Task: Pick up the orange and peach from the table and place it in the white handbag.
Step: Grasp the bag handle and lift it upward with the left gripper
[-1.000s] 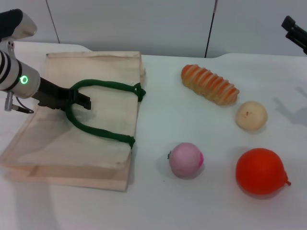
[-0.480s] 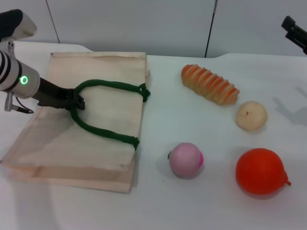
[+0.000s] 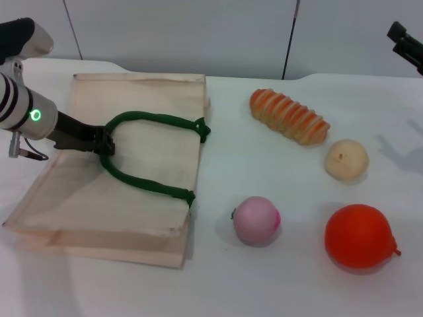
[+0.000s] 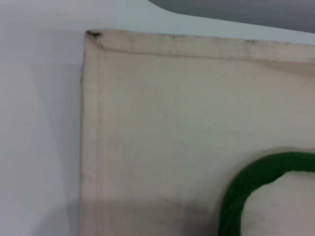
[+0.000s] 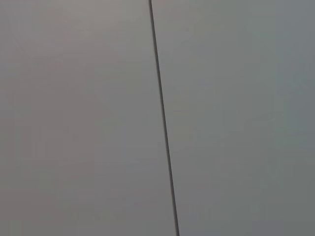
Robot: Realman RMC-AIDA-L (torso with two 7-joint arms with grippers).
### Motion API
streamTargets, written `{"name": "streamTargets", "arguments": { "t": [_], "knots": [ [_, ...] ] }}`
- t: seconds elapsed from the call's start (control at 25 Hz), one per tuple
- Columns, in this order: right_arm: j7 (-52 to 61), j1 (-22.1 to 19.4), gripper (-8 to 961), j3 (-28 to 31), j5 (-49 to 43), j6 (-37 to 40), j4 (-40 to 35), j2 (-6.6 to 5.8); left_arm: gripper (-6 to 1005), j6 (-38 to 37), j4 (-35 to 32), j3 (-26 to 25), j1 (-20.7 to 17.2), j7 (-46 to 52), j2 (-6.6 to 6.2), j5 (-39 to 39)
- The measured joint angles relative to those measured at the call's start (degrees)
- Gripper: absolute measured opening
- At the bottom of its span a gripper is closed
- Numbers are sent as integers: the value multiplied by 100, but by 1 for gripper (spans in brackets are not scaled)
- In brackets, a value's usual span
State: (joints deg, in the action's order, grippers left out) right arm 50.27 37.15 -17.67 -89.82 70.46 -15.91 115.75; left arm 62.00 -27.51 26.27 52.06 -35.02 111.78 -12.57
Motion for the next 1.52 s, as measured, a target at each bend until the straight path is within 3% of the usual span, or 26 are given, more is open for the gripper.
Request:
{"name": "streamTargets", "arguments": {
  "t": [0.28,0.4,0.64,0.88,1.12,1.28,1.52],
  "knots": [
    [0,-44,830,0,0,-6,0,0,149,-53,-57,-16,-70,-16,43,-59],
    [0,-58,829,0,0,-6,0,0,150,-63,-170,-20,-153,-39,83,-191],
    [0,-96,827,0,0,-14,0,0,147,67,-575,-17,-546,-573,176,-1372],
    [0,-117,825,0,0,-74,0,0,139,709,-957,-55,-907,-1294,222,-2665],
    [1,-121,823,0,0,-76,0,0,135,1530,-1016,-72,-1296,-2320,151,-4383],
    [2,-121,822,1,0,-74,0,0,135,1721,-920,-79,-1440,-2671,127,-4962],
    [6,-137,820,11,-2,-58,0,0,133,2164,-553,-85,-1605,-3367,-14,-5896]
  ]
}}
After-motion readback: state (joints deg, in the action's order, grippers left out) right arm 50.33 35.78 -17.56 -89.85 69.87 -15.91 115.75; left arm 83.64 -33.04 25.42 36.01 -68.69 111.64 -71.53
